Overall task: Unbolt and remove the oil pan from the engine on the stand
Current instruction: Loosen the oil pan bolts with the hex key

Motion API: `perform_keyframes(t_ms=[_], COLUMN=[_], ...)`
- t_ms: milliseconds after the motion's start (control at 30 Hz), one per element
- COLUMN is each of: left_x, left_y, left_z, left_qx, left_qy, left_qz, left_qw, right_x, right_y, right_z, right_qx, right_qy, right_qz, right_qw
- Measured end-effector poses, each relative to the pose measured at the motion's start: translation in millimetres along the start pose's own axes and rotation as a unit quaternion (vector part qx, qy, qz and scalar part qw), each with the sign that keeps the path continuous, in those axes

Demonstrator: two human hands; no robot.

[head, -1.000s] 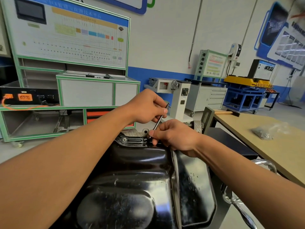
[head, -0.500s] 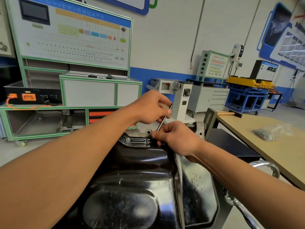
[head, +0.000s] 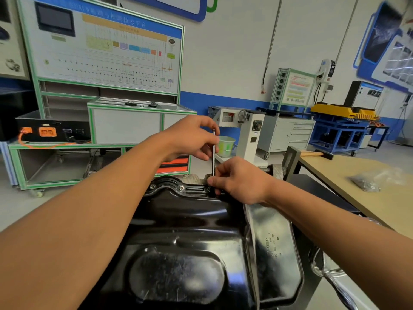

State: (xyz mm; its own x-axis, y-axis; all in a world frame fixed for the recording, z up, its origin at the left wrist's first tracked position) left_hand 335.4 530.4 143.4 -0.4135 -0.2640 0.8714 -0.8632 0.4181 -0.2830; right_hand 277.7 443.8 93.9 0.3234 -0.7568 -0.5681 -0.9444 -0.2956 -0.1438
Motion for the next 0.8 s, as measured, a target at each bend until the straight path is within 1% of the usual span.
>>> perform_keyframes(t_ms=[67,133,233,300,400,500,567,700,767,800], left_x=[-4,-8,-10,-7,-5,-9,-12,-24,-39,-49], left_y=[-1,-2,-1,0,-1,-1,-1,13,30,39], left_z=[4,6,9,10,9,9,6,-19,-37,-44], left_qx=[0.005,0.012,-0.021,-0.057,-0.088,-0.117,-0.125,-0.118,-0.123,-0.132], left_qy=[0.051,0.077,0.086,0.076,0.067,0.090,0.101,0.120,0.087,0.037], left_qz=[-0.018,-0.034,-0.048,-0.041,-0.044,-0.063,-0.072,-0.100,-0.140,-0.165], left_qw=[0.999,0.996,0.995,0.995,0.993,0.987,0.984,0.981,0.979,0.977], right_x=[1,0,-5,-8,-13,-18,-20,-27,-32,-35], right_y=[2,3,4,4,4,4,4,3,4,4], right_z=[2,3,5,5,6,6,7,12,16,17], right_qx=[0.008,0.017,0.006,-0.001,-0.014,-0.026,-0.032,-0.059,-0.078,-0.089], right_qy=[-0.004,0.005,0.047,0.074,0.103,0.129,0.139,0.175,0.188,0.184], right_qz=[-0.002,-0.010,-0.022,-0.028,-0.037,-0.050,-0.057,-0.077,-0.090,-0.098], right_qw=[1.000,1.000,0.999,0.997,0.994,0.990,0.988,0.980,0.975,0.974])
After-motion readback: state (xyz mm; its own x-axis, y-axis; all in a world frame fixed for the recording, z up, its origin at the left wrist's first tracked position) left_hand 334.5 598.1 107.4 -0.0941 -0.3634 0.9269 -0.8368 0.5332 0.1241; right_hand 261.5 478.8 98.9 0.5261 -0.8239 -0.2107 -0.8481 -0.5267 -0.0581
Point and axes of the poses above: each hand's wrist, its own y-axis away from the middle knuckle, its own z-axis out of the palm, x = y × z, the point moved 10 cm from there along -y, towards the middle knuckle, and after that the axes turned 2 degrees about -y, right-handed, at the moved point
